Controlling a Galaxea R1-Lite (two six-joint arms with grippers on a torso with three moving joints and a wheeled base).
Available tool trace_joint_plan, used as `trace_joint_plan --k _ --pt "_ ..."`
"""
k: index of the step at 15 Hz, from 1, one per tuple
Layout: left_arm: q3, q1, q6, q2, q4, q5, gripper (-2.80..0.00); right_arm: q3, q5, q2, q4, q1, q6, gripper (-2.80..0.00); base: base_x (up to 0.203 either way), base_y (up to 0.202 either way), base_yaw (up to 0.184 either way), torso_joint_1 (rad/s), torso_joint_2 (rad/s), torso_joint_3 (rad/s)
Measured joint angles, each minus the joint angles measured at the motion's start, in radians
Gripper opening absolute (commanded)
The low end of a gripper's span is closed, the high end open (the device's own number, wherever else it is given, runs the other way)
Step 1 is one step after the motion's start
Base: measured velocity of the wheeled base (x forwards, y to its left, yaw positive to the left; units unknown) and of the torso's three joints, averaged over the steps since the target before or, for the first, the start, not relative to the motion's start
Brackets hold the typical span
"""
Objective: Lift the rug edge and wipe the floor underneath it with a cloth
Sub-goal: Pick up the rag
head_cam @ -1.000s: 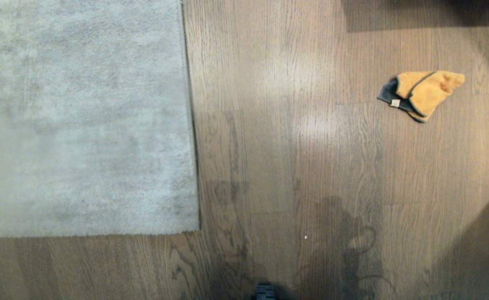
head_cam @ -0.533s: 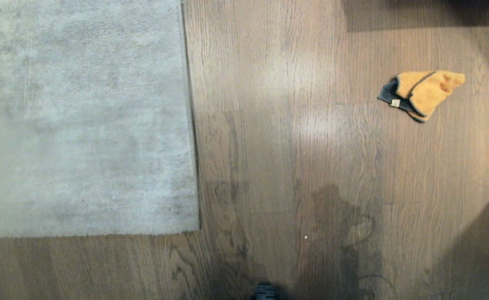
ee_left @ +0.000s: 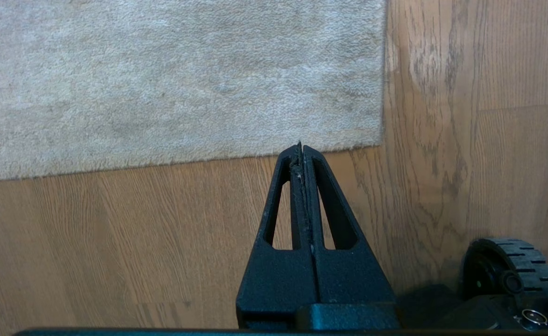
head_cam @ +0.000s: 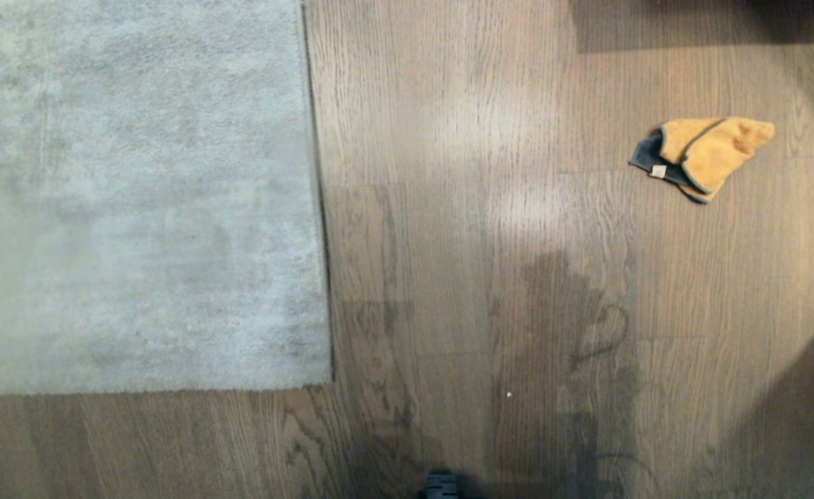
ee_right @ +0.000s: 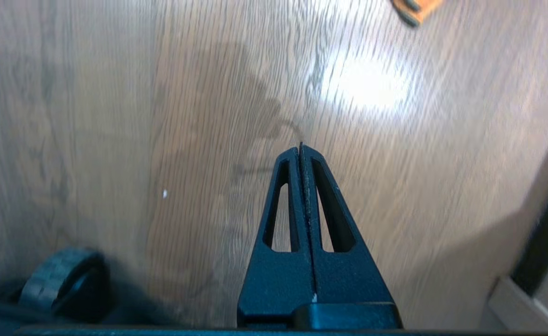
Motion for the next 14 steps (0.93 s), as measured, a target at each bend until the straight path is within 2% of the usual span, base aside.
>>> trace_joint_plan --k 3,8,9,14 --pt "0.0 0.0 0.0 0.0 0.0 0.0 -2.8 -0.008 0.0 0.182 -0.199 0.013 0.023 -2.8 0.0 0.0 0.0 0.0 0.0 0.0" --pt "0.0 0.0 0.0 0.0 0.0 0.0 -2.8 -0.038 -0.001 0.46 -0.439 0.028 0.059 -2.8 0.0 0.0 0.0 0.0 0.0 0.0" --pt "0.0 0.0 0.0 0.0 0.0 0.0 -2.8 -0.051 -0.003 0.516 -0.488 0.029 0.069 0.0 0.0 0.0 0.0 0.0 0.0 0.0" --pt "0.0 0.0 0.0 0.0 0.0 0.0 -2.8 -0.156 -0.005 0.751 -0.681 0.025 0.111 0.0 0.0 0.0 0.0 0.0 0.0 0.0"
